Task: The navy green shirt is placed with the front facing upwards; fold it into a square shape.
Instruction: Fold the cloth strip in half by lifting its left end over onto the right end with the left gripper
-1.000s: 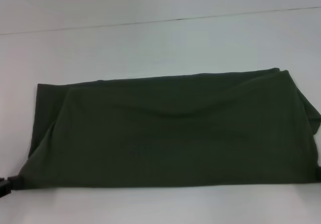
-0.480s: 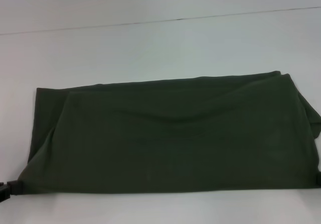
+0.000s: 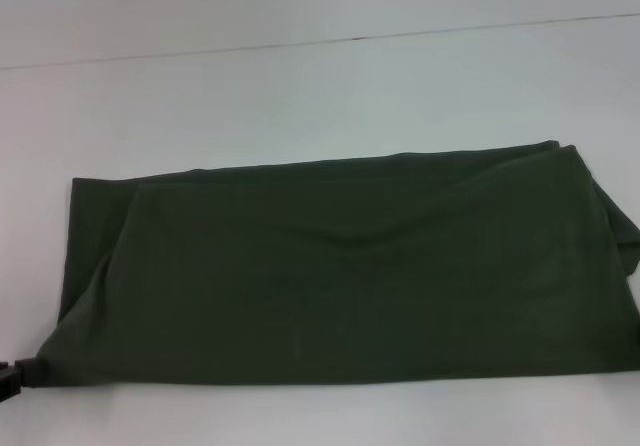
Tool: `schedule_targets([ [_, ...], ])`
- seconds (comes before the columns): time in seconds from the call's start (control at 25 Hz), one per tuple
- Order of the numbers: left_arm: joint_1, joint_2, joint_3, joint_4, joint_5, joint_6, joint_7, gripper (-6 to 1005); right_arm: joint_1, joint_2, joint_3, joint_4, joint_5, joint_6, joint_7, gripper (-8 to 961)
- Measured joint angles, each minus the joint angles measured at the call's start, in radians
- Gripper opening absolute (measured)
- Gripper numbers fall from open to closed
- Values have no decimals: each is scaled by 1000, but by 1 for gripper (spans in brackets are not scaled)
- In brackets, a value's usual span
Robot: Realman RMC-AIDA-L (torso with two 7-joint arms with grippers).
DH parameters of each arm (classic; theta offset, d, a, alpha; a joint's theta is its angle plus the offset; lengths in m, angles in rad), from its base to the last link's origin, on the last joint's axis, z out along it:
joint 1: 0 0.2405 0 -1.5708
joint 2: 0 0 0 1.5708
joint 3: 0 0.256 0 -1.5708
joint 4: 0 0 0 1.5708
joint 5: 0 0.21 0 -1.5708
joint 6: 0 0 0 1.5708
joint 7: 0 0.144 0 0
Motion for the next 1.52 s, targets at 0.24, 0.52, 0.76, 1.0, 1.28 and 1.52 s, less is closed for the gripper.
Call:
schedule_targets([
  [0.24, -4, 0, 0, -5, -3, -6, 0, 5, 14, 1, 10, -19, 0, -16, 8, 181],
  [0.52, -15, 3, 0, -7, -5, -13, 0, 21, 55, 9, 133, -53, 7, -32, 16, 406],
  [0.76, -24, 3, 2, -16, -1, -20, 1, 38, 145, 46, 206, -45, 9, -28, 21, 710],
  [1.0, -24, 5, 7, -22, 2, -26, 1, 54, 255, 94, 199, -39, 4, 6, 25, 840],
  [1.28, -15, 2, 3, -22, 4, -29, 15, 74, 309, 101, 158, -16, 11, 41, 55, 845],
  [1.52, -14, -1, 2, -23, 4, -22, 27, 90, 337, 95, 153, 36, 25, 69, 69, 844],
])
